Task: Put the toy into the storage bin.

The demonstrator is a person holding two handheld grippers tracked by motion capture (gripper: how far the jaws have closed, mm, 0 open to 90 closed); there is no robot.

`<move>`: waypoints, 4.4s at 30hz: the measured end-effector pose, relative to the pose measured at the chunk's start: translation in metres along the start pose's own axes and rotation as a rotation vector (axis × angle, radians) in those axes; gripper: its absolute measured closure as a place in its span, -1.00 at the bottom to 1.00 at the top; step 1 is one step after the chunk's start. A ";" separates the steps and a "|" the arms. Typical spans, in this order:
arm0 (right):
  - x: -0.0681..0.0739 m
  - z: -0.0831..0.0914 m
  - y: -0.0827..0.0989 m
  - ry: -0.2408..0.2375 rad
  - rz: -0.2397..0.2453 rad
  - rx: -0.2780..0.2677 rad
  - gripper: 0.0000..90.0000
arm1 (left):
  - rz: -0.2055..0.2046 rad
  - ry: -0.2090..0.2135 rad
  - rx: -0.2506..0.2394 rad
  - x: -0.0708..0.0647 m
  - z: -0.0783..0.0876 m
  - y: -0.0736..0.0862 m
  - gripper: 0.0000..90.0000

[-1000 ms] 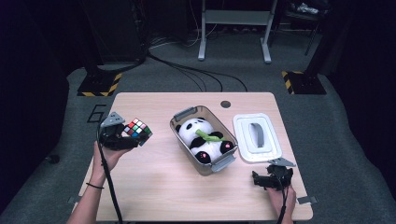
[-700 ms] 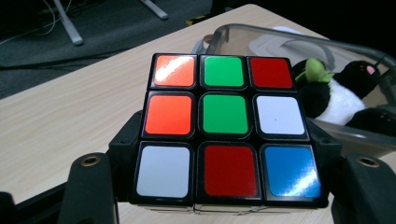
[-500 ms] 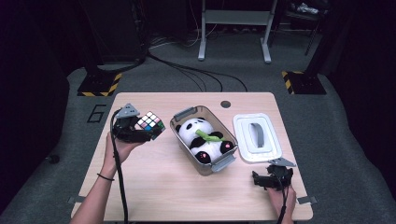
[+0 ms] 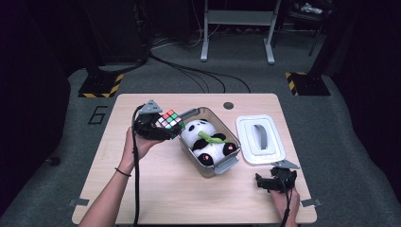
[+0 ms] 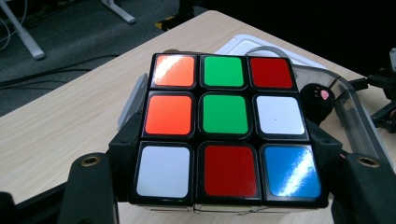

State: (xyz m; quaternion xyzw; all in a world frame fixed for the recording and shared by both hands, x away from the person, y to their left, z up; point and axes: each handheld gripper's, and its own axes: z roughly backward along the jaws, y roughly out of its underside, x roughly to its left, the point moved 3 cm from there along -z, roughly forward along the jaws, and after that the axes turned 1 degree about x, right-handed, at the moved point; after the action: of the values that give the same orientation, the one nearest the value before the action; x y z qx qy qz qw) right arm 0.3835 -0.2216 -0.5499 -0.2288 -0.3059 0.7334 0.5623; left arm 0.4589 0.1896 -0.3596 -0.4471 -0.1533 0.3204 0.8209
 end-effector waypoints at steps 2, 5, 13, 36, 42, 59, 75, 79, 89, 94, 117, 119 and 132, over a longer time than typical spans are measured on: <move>0.000 0.000 0.000 0.000 0.000 0.000 -1.00 | -0.002 0.005 -0.001 -0.003 -0.004 -0.003 -0.25; 0.000 0.000 0.000 0.000 0.000 0.000 -1.00 | -0.003 0.016 0.003 -0.007 -0.008 -0.006 -0.25; 0.000 0.000 0.000 0.001 0.000 0.000 -0.99 | -0.016 0.069 0.017 -0.028 -0.033 -0.017 -0.25; 0.000 0.000 0.000 0.000 0.003 0.000 -0.99 | -0.039 0.191 0.173 -0.093 -0.107 -0.002 -0.25; 0.000 0.000 0.000 -0.001 0.003 0.000 -0.99 | -0.053 0.185 0.199 -0.096 -0.110 0.002 -0.27; 0.000 0.000 0.000 0.000 0.000 -0.001 -0.99 | -0.068 0.213 0.157 -0.092 -0.087 -0.016 -0.23; 0.000 0.000 0.000 0.000 0.002 0.000 -0.99 | -0.059 0.259 0.155 -0.090 -0.094 -0.004 0.02; 0.000 0.000 0.000 0.000 0.001 0.000 -0.98 | -0.045 0.220 0.129 -0.090 -0.087 -0.008 -0.29; 0.000 0.000 0.000 -0.001 -0.001 -0.001 -0.99 | -0.002 0.076 0.090 -0.058 -0.038 0.016 -0.66; 0.001 0.000 -0.001 -0.002 -0.003 0.002 -1.00 | 0.047 -0.001 0.085 -0.037 -0.017 0.045 -0.68; -0.020 -0.010 -0.074 0.000 0.007 -0.048 -0.88 | 0.310 -0.311 0.212 0.026 -0.019 0.210 -1.00; -0.023 -0.020 -0.086 -0.007 -0.005 -0.035 -0.86 | 0.314 -0.321 0.198 0.027 -0.019 0.211 -1.00; -0.033 -0.069 -0.124 -0.008 -0.065 0.053 -0.28 | 0.265 -0.376 0.187 0.027 -0.023 0.214 -1.00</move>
State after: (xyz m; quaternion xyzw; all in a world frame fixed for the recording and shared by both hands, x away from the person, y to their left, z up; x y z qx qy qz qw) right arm 0.5240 -0.2180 -0.5121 -0.2009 -0.2958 0.7236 0.5903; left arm 0.4087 0.2775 -0.5518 -0.3178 -0.2130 0.5159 0.7665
